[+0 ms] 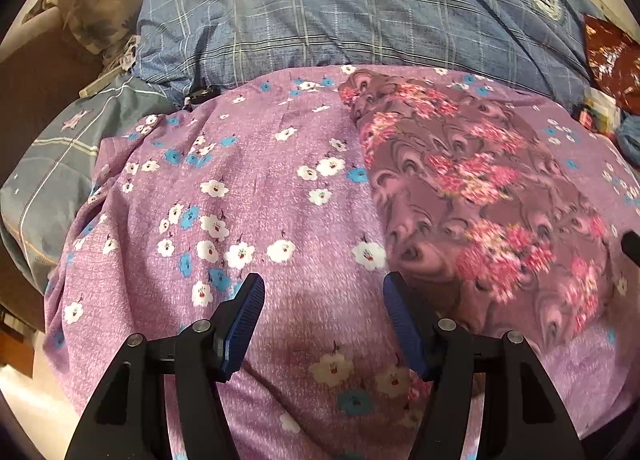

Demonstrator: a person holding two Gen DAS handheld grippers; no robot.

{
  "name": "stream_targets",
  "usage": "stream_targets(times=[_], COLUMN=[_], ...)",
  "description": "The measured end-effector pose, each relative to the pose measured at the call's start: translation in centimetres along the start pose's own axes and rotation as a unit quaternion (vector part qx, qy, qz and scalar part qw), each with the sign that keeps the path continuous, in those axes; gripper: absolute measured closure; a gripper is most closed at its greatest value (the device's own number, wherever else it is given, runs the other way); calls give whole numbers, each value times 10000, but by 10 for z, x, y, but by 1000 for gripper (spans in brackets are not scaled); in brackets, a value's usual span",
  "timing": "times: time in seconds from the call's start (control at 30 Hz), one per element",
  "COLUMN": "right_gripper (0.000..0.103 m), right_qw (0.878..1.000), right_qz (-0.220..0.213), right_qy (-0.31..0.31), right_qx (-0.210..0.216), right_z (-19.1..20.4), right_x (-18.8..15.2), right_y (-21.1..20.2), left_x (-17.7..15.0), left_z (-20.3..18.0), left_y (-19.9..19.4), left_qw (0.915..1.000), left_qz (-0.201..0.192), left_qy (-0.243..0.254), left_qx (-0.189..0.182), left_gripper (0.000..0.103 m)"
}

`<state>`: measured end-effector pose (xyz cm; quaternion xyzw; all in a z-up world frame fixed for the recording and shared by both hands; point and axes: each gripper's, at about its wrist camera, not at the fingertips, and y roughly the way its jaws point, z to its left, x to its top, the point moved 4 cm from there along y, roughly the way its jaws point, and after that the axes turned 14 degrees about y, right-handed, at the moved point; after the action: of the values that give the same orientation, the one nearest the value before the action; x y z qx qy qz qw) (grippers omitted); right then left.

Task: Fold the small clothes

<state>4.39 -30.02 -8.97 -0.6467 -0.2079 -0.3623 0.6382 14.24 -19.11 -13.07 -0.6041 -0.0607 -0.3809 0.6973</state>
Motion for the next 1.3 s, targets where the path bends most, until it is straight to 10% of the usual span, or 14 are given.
stream_targets(times=[1.3], right_gripper=[0], right_qw=[9974], right_qz=[-255], right_qy=[-172], right_qx=[-659], right_z=[31], right_x=[-33], right_y=[-88], left_x=[-39], left_z=[-53], left_y=[-113], left_qw=[9976], left_qz=[-533], left_qy=[253], left_qx=[-369], left_gripper=[41])
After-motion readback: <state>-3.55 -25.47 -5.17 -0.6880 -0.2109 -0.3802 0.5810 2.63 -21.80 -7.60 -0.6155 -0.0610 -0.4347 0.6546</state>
